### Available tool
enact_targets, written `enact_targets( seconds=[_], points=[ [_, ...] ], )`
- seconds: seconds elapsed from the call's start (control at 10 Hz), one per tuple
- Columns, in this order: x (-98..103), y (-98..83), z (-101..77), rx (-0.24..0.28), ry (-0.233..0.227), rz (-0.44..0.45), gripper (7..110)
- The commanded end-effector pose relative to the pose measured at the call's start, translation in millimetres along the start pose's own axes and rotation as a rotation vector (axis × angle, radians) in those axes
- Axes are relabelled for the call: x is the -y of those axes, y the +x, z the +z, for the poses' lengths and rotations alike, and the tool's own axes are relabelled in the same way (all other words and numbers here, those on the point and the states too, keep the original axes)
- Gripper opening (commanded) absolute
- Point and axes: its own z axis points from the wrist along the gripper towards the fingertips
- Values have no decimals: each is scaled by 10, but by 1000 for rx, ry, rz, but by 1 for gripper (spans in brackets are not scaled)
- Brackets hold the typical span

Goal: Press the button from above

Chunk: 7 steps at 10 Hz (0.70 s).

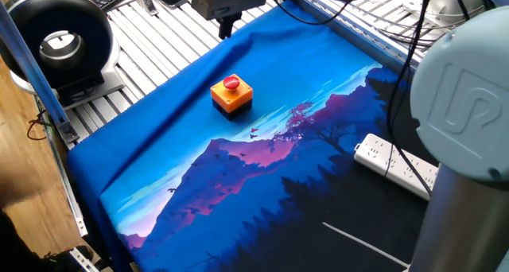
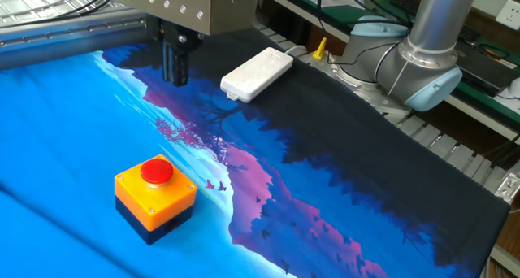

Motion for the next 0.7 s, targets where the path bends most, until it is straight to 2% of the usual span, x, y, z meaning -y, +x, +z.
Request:
enact_targets(
  seconds=[0.0,0.6],
  points=[
    [-82,42,-13,-33,-18,46,7],
    [-65,82,-13,-59,-5,43,7]
  ],
)
